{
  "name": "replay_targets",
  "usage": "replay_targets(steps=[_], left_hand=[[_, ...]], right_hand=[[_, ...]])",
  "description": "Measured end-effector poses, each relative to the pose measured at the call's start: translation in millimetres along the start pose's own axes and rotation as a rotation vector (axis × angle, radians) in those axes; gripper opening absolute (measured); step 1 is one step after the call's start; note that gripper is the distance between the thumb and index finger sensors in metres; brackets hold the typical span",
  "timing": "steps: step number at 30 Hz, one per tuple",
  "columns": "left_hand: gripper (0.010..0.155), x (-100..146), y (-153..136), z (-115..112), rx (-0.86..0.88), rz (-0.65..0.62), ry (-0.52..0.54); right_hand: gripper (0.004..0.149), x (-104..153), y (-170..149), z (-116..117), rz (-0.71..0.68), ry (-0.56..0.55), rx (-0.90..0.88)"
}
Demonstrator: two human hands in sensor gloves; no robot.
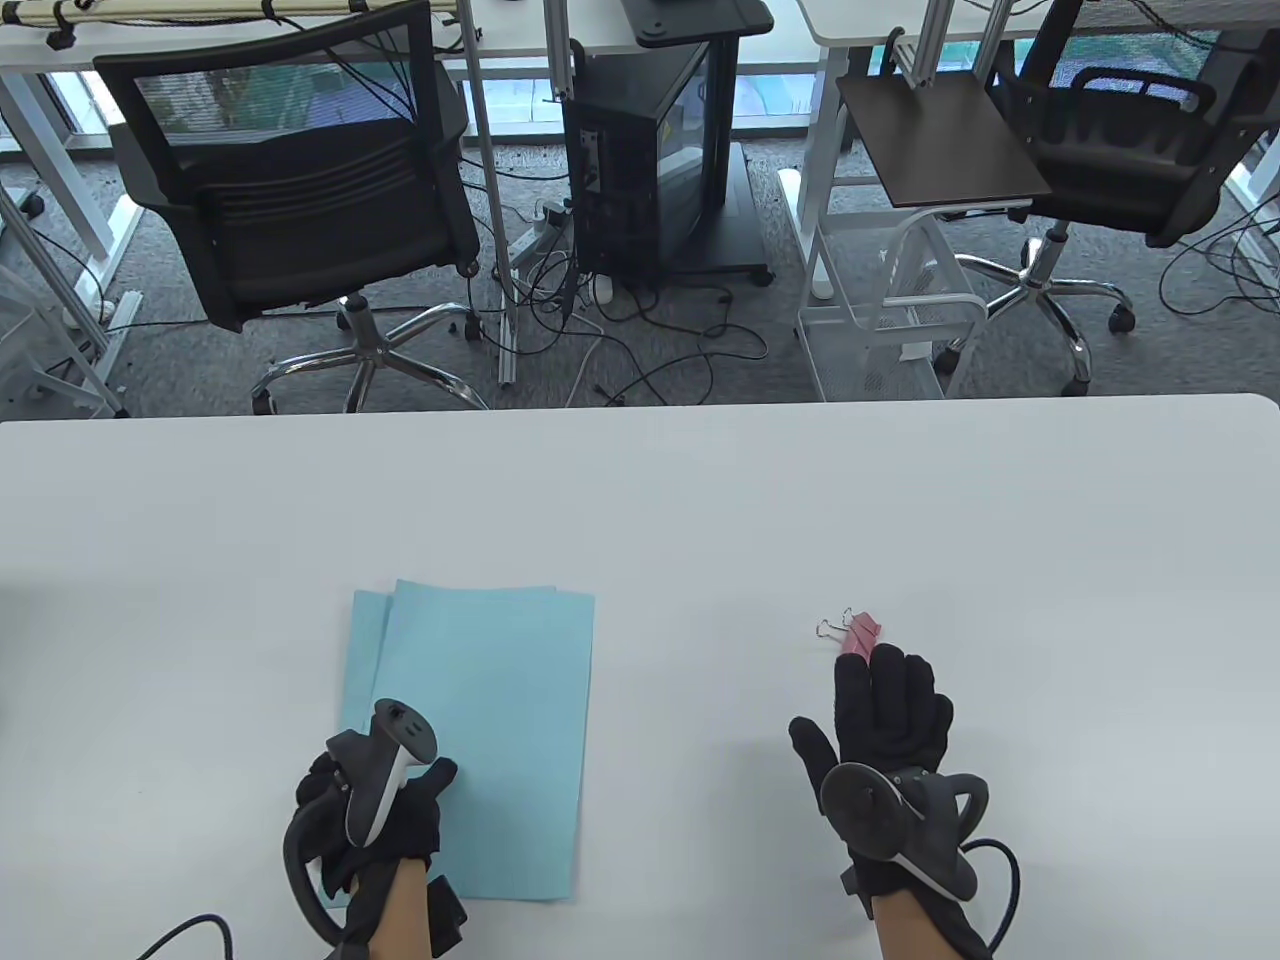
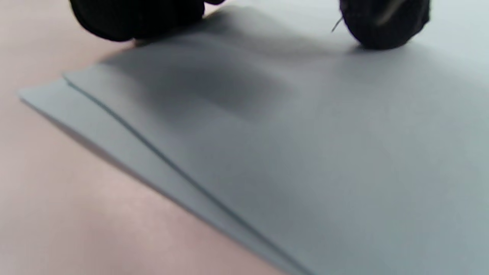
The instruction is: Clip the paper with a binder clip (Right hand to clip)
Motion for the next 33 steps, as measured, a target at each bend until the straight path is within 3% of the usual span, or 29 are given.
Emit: replay_targets(steps=[6, 9, 13, 16, 19, 24, 28, 31, 33], left_hand=[[0.093, 4.4, 0.3, 6.6, -0.009, 0.017, 0.057], [0.086, 0.3, -10.1, 2.8, 0.175, 0.004, 0.031], [0.063, -6.8, -25.8, -3.9, 0.553, -0.021, -0.013], [0.047, -5.5, -24.6, 0.8, 0.661, -0.076, -0.013], [0.046, 4.5, -14.9, 16.4, 0.689, -0.171, 0.062], [0.056, 41.1, 10.7, 53.0, 0.673, -0.399, 0.268], [0.055, 85.8, 30.4, 83.6, 0.665, -0.646, 0.448], [0.055, 116.3, 44.2, 96.7, 0.756, -0.917, 0.475], [0.054, 129.7, 52.3, 99.4, 0.833, -1.090, 0.431]], right_hand=[[0.078, 0.5, -0.2, 0.1, 0.002, 0.003, -0.011], [0.078, 0.1, -0.3, 1.0, 0.000, 0.005, -0.018], [0.078, -0.3, -1.9, 3.3, 0.006, 0.018, -0.041], [0.078, -0.6, -2.2, 3.8, 0.008, 0.024, -0.048], [0.078, -0.9, -1.5, 5.3, 0.003, 0.035, -0.067], [0.078, -2.3, 1.2, 13.0, -0.006, 0.091, -0.155], [0.087, -3.9, 1.9, 14.9, 0.003, 0.106, -0.386], [0.101, -5.3, 0.1, 10.8, 0.001, 0.104, -0.639], [0.108, -6.4, -0.8, 8.1, -0.018, 0.115, -0.787]])
Point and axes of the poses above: the tracker on the back of each hand, its own y axis roughly to the thumb side, its own x axis roughly from the fingertips to the wrist, z = x × y, the point moved 5 cm from there along -x, roughly from the wrist to the fingertips, and after that the axes turned 9 degrees about -x, right-handed, at the moved point
